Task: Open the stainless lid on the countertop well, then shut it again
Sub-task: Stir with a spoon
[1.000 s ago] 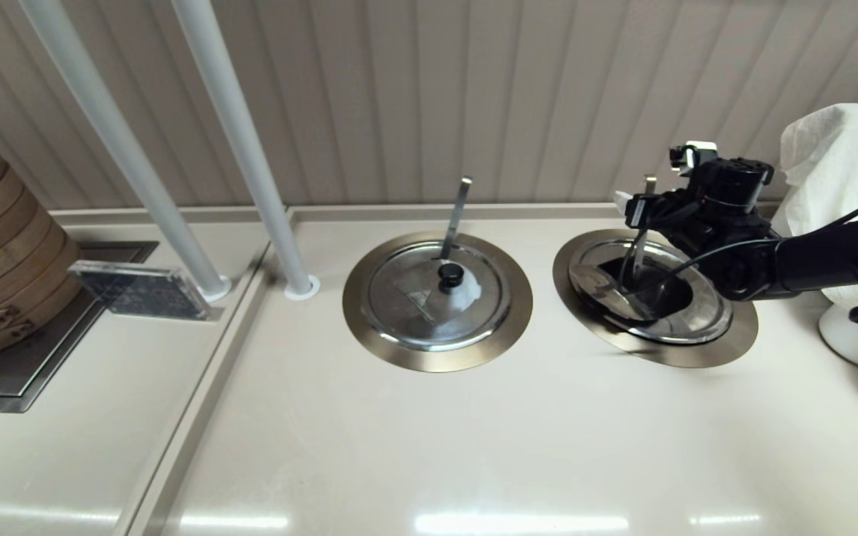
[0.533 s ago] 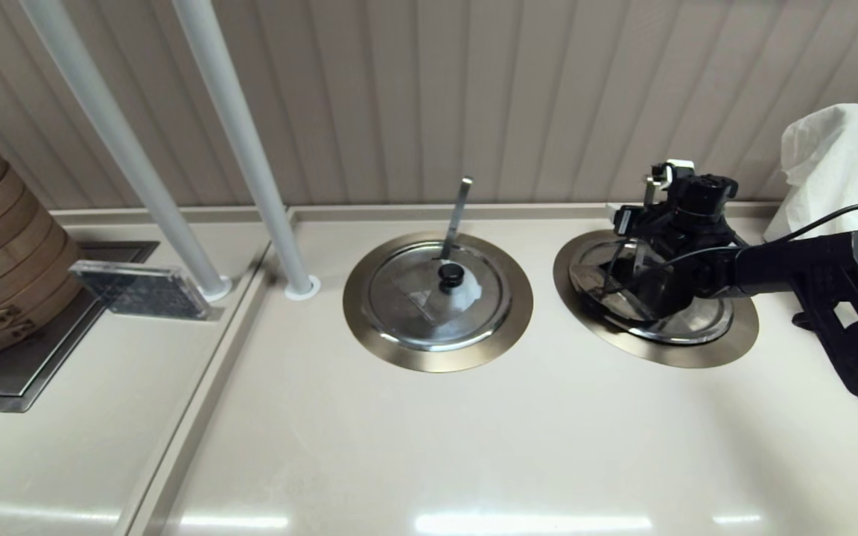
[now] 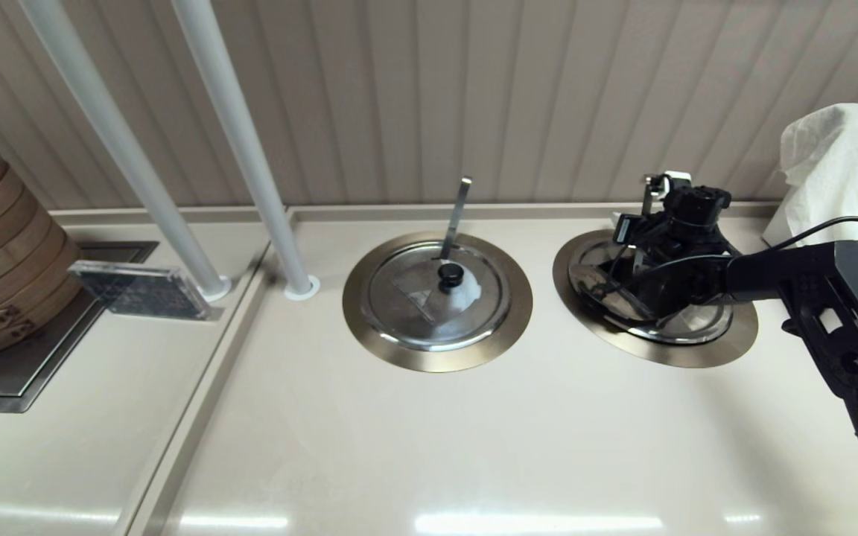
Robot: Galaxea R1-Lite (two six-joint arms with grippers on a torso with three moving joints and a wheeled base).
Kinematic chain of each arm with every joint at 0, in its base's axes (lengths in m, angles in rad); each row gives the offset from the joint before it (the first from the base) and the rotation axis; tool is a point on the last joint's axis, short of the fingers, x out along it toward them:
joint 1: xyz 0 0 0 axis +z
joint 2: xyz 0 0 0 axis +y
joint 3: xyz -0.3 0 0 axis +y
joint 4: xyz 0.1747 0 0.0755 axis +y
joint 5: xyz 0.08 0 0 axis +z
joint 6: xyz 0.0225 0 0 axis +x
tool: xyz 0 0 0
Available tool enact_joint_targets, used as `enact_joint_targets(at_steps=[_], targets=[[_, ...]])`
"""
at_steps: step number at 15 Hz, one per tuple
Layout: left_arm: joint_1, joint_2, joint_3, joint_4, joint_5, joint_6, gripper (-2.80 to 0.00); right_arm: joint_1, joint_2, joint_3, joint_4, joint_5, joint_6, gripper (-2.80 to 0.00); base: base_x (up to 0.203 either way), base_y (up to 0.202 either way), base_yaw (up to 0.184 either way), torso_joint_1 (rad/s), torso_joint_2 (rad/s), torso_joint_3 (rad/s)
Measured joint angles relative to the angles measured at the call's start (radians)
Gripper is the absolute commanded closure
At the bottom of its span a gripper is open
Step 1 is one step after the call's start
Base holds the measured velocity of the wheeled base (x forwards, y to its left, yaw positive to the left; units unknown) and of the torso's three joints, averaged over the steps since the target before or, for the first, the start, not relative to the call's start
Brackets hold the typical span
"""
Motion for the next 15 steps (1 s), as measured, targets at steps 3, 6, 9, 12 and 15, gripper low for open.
enact_joint_targets(at_steps=[3, 6, 9, 12, 15], targets=[[0.000, 0.000, 0.000, 0.000, 0.000, 0.000, 0.00, -0.001, 0.001, -0.001, 0.000, -0.001, 0.001, 0.00, 0.000, 0.000, 0.000, 0.000, 0.00, 0.000], [0.000, 0.000, 0.000, 0.000, 0.000, 0.000, 0.00, 0.001, -0.001, 0.000, -0.001, 0.000, 0.001, 0.00, 0.000, 0.000, 0.000, 0.000, 0.00, 0.000], [0.000, 0.000, 0.000, 0.000, 0.000, 0.000, 0.00, -0.001, -0.008, 0.002, 0.000, -0.001, 0.001, 0.00, 0.000, 0.000, 0.000, 0.000, 0.00, 0.000], [0.000, 0.000, 0.000, 0.000, 0.000, 0.000, 0.00, -0.002, -0.065, 0.067, 0.003, -0.023, -0.003, 0.00, 0.000, 0.000, 0.000, 0.000, 0.00, 0.000], [0.000, 0.000, 0.000, 0.000, 0.000, 0.000, 0.00, -0.014, -0.176, 0.159, 0.001, -0.026, -0.041, 0.00, 0.000, 0.000, 0.000, 0.000, 0.00, 0.000]])
